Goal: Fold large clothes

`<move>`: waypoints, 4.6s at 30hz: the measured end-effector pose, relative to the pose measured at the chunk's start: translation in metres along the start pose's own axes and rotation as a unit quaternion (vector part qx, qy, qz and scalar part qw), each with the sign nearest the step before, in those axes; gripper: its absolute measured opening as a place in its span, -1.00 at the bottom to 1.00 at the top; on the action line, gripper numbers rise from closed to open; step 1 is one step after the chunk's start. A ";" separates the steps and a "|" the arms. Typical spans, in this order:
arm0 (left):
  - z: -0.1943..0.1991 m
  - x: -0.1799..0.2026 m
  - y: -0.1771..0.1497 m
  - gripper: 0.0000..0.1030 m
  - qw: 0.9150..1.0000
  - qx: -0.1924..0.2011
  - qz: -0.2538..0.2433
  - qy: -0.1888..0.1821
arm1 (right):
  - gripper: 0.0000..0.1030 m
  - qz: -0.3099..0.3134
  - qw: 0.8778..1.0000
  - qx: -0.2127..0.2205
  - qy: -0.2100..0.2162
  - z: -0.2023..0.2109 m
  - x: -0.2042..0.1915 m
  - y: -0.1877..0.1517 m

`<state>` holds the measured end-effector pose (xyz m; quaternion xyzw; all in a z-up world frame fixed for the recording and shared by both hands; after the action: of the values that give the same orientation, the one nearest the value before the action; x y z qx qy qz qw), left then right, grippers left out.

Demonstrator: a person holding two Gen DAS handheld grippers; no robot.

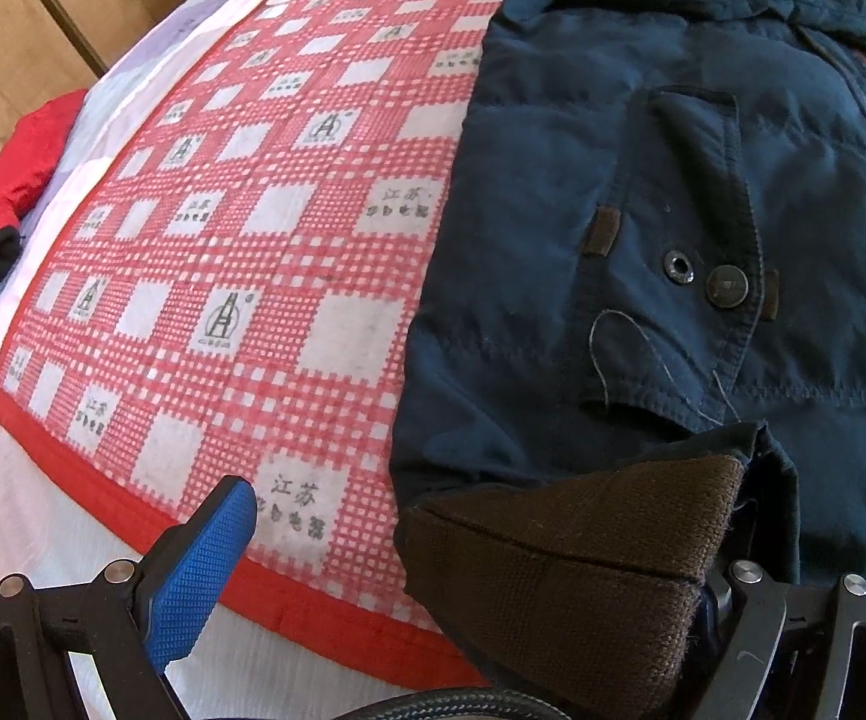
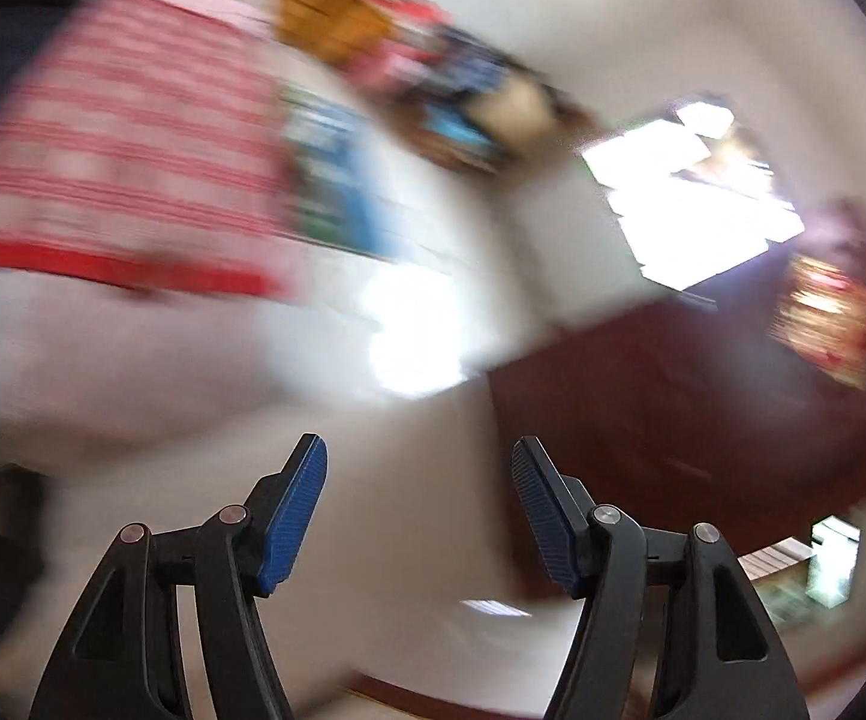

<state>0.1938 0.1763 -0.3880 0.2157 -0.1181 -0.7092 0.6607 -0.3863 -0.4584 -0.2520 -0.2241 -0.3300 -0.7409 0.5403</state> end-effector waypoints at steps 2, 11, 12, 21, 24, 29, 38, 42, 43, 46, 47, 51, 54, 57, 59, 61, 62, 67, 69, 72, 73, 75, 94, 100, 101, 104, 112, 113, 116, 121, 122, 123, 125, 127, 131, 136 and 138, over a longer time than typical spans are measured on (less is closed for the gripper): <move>0.000 0.000 -0.001 0.92 1.000 0.001 0.001 0.000 | 0.32 0.015 0.995 0.051 0.086 -0.012 -0.091 0.043; 0.000 -0.004 -0.002 0.92 1.000 0.007 0.003 -0.010 | 0.32 0.060 0.971 0.141 0.183 -0.011 -0.249 0.112; 0.000 -0.004 -0.002 0.92 1.000 0.009 0.004 -0.011 | 0.32 0.055 0.971 0.143 0.184 -0.013 -0.249 0.114; 0.001 -0.005 -0.005 0.92 1.000 0.019 0.020 -0.015 | 0.33 0.034 0.962 0.183 0.200 0.019 -0.260 0.147; 0.001 -0.004 -0.007 0.92 0.999 0.021 0.029 -0.018 | 0.33 0.002 0.959 0.169 0.227 0.007 -0.267 0.164; -0.003 -0.005 -0.009 0.92 0.998 0.017 0.056 -0.031 | 0.32 -0.039 0.966 0.152 0.203 -0.021 -0.254 0.172; -0.006 -0.010 -0.024 0.87 0.996 0.027 0.067 -0.050 | -0.55 -0.072 0.957 0.128 0.249 -0.017 -0.270 0.182; 0.003 -0.017 -0.031 0.74 0.996 0.036 0.059 -0.054 | -0.56 -0.089 0.952 0.114 0.268 -0.030 -0.258 0.175; 0.005 -0.022 -0.036 0.74 0.996 0.035 0.057 -0.051 | -0.56 -0.076 0.955 0.113 0.265 -0.027 -0.260 0.174; 0.003 -0.038 -0.043 0.64 0.997 0.030 0.055 -0.043 | -0.56 -0.073 0.956 0.112 0.262 -0.024 -0.258 0.175; 0.003 -0.042 -0.044 0.51 0.997 0.033 0.053 -0.039 | -0.56 -0.073 0.956 0.111 0.260 -0.022 -0.260 0.177; 0.008 -0.020 -0.040 0.42 0.997 0.061 -0.027 -0.037 | -0.57 -0.068 0.958 0.110 0.255 -0.018 -0.264 0.180; 0.003 0.003 -0.036 0.37 0.994 0.068 -0.078 -0.039 | -0.58 -0.076 0.958 0.106 0.254 -0.020 -0.262 0.183; -0.008 -0.004 -0.025 0.15 0.995 0.069 -0.063 -0.026 | -0.62 -0.086 0.957 0.100 0.259 -0.023 -0.259 0.183; -0.012 -0.029 -0.024 0.05 0.998 0.052 -0.013 -0.027 | -0.62 -0.104 0.952 0.092 0.274 -0.027 -0.250 0.178; -0.007 -0.051 -0.033 -0.09 0.999 0.039 0.023 -0.029 | -0.64 -0.108 0.949 0.087 0.282 -0.025 -0.248 0.172; -0.001 -0.055 -0.037 -0.19 0.998 0.039 0.025 -0.032 | -0.64 -0.098 0.951 0.089 0.280 -0.021 -0.250 0.170; 0.029 -0.039 -0.029 -0.69 0.997 0.055 0.004 -0.055 | -0.66 -0.094 0.950 0.094 0.284 -0.007 -0.243 0.173; 0.034 -0.045 -0.027 -0.69 0.997 0.045 0.019 -0.066 | -0.67 -0.081 0.949 0.097 0.288 0.000 -0.238 0.175; 0.049 -0.044 -0.026 -0.69 0.997 0.045 0.000 -0.069 | -0.67 -0.072 0.948 0.103 0.292 0.012 -0.225 0.180; 0.055 -0.042 -0.021 -0.69 0.996 0.045 -0.002 -0.072 | -0.67 -0.071 0.947 0.108 0.294 0.019 -0.216 0.185; 0.068 -0.044 -0.012 -0.69 0.996 0.048 0.002 -0.077 | -0.67 -0.062 0.947 0.115 0.293 0.030 -0.205 0.192; 0.153 -0.066 0.000 -0.70 0.997 0.015 0.012 -0.076 | -0.70 -0.006 0.948 0.113 0.297 0.139 -0.115 0.202; 0.168 -0.066 -0.017 -0.70 0.997 -0.021 -0.007 -0.080 | -0.70 0.007 0.950 0.089 0.298 0.155 -0.102 0.182; 0.169 -0.064 -0.015 -0.70 0.996 -0.023 -0.008 -0.082 | -0.70 0.006 0.951 0.089 0.297 0.156 -0.100 0.185; 0.168 -0.053 0.011 -0.70 0.995 -0.022 -0.017 -0.091 | -0.71 0.002 0.949 0.100 0.299 0.158 -0.095 0.212; 0.168 -0.018 0.149 -0.70 0.991 0.018 -0.052 -0.122 | -0.73 -0.007 0.938 0.149 0.312 0.156 -0.067 0.339; 0.166 -0.013 0.167 -0.70 0.990 0.020 -0.055 -0.126 | -0.73 -0.006 0.937 0.156 0.313 0.154 -0.063 0.363; 0.147 0.004 0.226 -0.70 0.989 0.021 -0.056 -0.139 | -0.73 0.007 0.934 0.171 0.314 0.142 -0.060 0.427; 0.091 0.049 0.315 -0.70 0.988 0.010 -0.075 -0.135 | -0.75 0.000 0.933 0.169 0.316 0.097 -0.072 0.538; 0.075 0.060 0.333 -0.70 0.988 0.002 -0.074 -0.134 | -0.75 -0.003 0.934 0.163 0.317 0.082 -0.078 0.561; 0.060 0.070 0.347 -0.70 0.988 -0.006 -0.075 -0.132 | -0.75 -0.005 0.935 0.159 0.317 0.069 -0.084 0.581; 0.031 0.089 0.371 -0.70 0.989 -0.017 -0.083 -0.124 | -0.75 -0.002 0.939 0.147 0.311 0.043 -0.099 0.614; -0.002 0.106 0.390 -0.70 0.989 -0.033 -0.093 -0.109 | -0.75 -0.001 0.942 0.131 0.308 0.015 -0.119 0.647; -0.069 0.133 0.402 -0.70 0.988 -0.076 -0.103 -0.085 | -0.75 0.006 0.949 0.089 0.304 -0.045 -0.165 0.696; -0.142 0.163 0.401 -0.69 0.984 -0.113 -0.113 -0.077 | -0.75 0.002 0.955 0.048 0.294 -0.112 -0.214 0.716; -0.161 0.171 0.400 -0.68 0.984 -0.122 -0.107 -0.080 | -0.75 0.003 0.956 0.038 0.289 -0.133 -0.228 0.720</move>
<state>0.6168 -0.0137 -0.3737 0.0874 -0.0599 -0.7998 0.5908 0.3723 -0.5499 -0.3219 0.0196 -0.1869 -0.7593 0.6230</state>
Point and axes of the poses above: each gripper's, at about its wrist camera, not at the fingertips, and z roughly against the way its jaws point, x to its right, y to its top, the point moved 9 cm from there along -z, roughly the way its jaws point, and after that the axes turned 10 degrees about z, right-handed, at the moved point
